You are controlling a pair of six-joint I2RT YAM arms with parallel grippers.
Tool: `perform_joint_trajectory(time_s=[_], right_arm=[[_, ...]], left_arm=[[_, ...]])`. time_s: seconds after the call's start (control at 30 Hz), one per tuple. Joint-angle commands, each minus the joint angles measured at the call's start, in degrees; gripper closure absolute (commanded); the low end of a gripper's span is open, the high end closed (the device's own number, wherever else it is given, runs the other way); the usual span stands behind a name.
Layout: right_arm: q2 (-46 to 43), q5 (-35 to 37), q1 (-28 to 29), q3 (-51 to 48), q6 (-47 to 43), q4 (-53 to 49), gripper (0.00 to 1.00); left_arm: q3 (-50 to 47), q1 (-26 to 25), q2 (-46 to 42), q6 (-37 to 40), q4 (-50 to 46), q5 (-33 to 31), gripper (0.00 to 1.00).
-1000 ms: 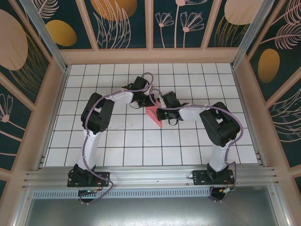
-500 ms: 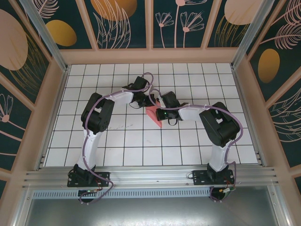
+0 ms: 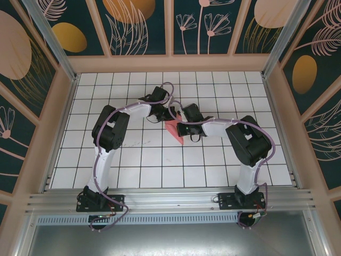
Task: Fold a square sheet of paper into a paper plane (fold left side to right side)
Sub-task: Third fold the triangle at the center of the table.
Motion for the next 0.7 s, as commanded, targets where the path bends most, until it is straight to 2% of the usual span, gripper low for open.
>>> perform_joint_trajectory(time_s=[0.0,0.67], right_arm=[[-0.24,1.41,0.17,1.47,0.36,-0.49,1.00],[2.14,2.38,0.21,2.11,-1.21,-3.79,1.00]], left_arm=[[-0.05,-0.86,2.89,0.75,-3.45,-2.26,0.90],[0.03,-0.90,2.81,0.75,-3.43,-2.08,0.90]])
